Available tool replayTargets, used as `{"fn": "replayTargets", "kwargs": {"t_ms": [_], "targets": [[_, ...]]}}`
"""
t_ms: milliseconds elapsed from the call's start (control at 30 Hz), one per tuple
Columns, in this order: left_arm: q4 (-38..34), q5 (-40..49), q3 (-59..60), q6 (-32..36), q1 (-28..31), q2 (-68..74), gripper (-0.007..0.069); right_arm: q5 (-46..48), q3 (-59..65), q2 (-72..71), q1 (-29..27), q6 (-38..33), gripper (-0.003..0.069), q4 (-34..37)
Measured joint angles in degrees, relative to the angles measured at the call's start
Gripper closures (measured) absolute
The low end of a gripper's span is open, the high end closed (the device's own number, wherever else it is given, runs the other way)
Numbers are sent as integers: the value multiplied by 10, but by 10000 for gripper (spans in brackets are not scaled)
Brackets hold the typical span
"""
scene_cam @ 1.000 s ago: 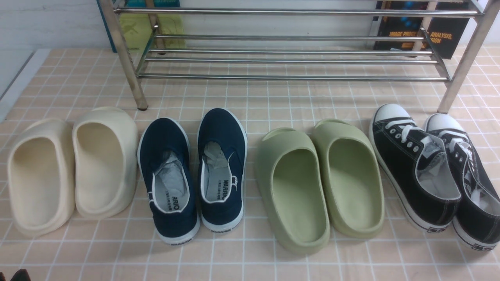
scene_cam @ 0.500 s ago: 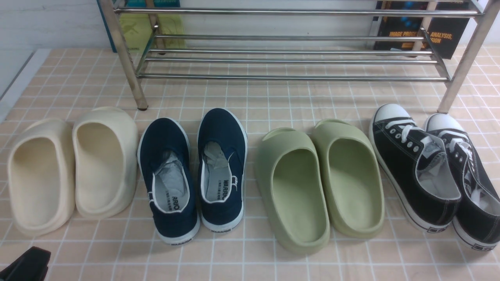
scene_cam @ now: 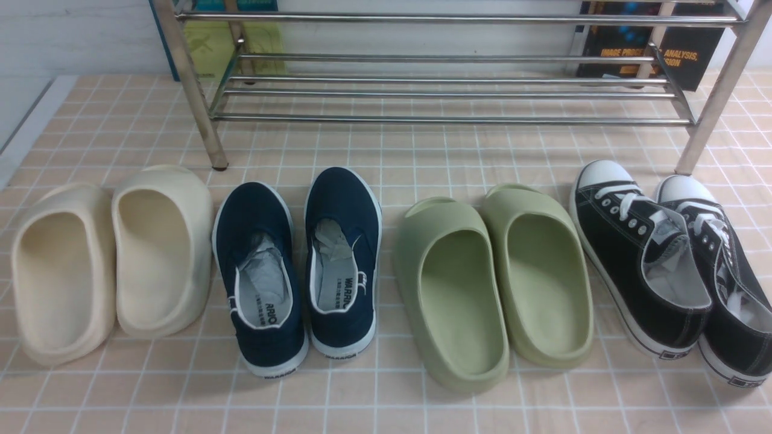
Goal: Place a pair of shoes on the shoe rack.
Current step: Use the left arm to grab the shoe closest to it
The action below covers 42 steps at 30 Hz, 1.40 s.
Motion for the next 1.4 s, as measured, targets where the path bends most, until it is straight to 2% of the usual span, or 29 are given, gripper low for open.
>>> {"fn": "replayTargets", "kwargs": {"t_ms": [133, 267, 367, 467, 633, 767, 833, 933, 967, 1000, 1167, 1200, 1233, 1400], "targets": [[111, 215, -158, 61, 0, 156, 604, 0, 0, 0, 0, 0, 420, 0], [181, 377, -276, 128, 0, 298, 622, 0, 0, 0, 0, 0, 420, 0], [203, 415, -326, 166, 0, 384, 622, 0, 0, 0, 0, 0, 420, 0], [206, 415, -347, 176, -11, 432, 622, 0, 0, 0, 0, 0, 420, 0], [203, 407, -373, 180, -116, 539, 583, 0, 0, 0, 0, 0, 420, 0], [211, 390, -375, 157, -186, 599, 532, 0, 0, 0, 0, 0, 420, 0], [222, 383, -375, 129, -222, 642, 482, 0, 0, 0, 0, 0, 420, 0], [231, 366, -375, 84, -264, 701, 363, 0, 0, 0, 0, 0, 420, 0], [232, 365, -375, 81, -266, 704, 354, 0, 0, 0, 0, 0, 420, 0], [232, 354, -375, 65, -278, 727, 297, 0, 0, 0, 0, 0, 420, 0], [226, 296, -375, 22, -286, 796, 123, 0, 0, 0, 0, 0, 420, 0], [226, 293, -375, 22, -286, 796, 123, 0, 0, 0, 0, 0, 420, 0], [225, 274, -375, 7, -286, 818, 91, 0, 0, 0, 0, 0, 420, 0], [228, 222, -375, -25, -286, 859, 77, 0, 0, 0, 0, 0, 420, 0]]}}
